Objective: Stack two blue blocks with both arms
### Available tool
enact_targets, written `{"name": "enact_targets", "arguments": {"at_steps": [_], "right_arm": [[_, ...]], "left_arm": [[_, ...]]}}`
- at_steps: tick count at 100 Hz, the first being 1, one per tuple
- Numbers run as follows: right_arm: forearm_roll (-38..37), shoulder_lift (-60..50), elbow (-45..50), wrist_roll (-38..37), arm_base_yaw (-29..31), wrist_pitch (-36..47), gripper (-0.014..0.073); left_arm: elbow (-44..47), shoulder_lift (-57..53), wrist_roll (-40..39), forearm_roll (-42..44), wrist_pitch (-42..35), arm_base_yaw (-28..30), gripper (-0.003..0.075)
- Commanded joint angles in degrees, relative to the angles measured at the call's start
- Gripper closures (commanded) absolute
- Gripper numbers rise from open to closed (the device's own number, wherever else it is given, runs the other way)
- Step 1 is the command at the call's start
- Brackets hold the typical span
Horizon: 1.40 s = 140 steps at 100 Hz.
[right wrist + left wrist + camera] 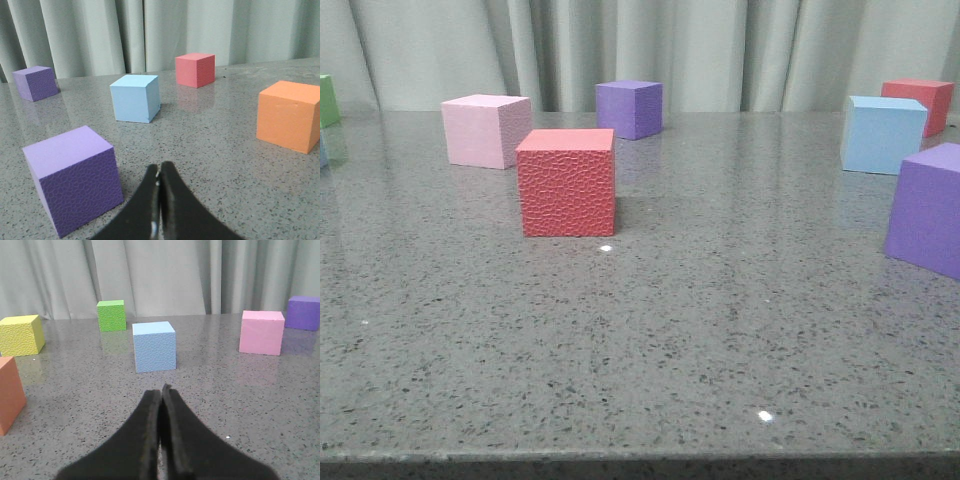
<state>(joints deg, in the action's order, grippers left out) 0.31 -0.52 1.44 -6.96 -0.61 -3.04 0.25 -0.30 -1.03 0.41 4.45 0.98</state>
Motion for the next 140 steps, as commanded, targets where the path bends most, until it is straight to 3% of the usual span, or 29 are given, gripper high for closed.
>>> {"name": "enact_targets", "arguments": {"at_steps": [1, 86, 119, 140], "right_arm": [[-0.3, -1.3, -1.0, 0.4, 0.3, 4.3, 0.0706], [-0.3, -1.3, -1.0, 0.4, 0.3, 4.4, 0.0706], [-0.3, -1.3, -1.0, 0.4, 0.3, 10.3, 0.0706], [2.1, -0.2, -4.9, -0.8, 0.2, 5.7, 0.0706]], "left_arm": [[0.2, -1.9, 0.0, -0.4, -4.9, 0.0, 0.0739], [0.2, -1.9, 0.0, -0.4, -4.9, 0.0, 0.0739], [0.1, -1.9, 0.0, -0.4, -7.2, 0.0, 0.0739], [-7.4, 0.6, 0.0, -0.4, -2.3, 0.0, 0.0739]]}}
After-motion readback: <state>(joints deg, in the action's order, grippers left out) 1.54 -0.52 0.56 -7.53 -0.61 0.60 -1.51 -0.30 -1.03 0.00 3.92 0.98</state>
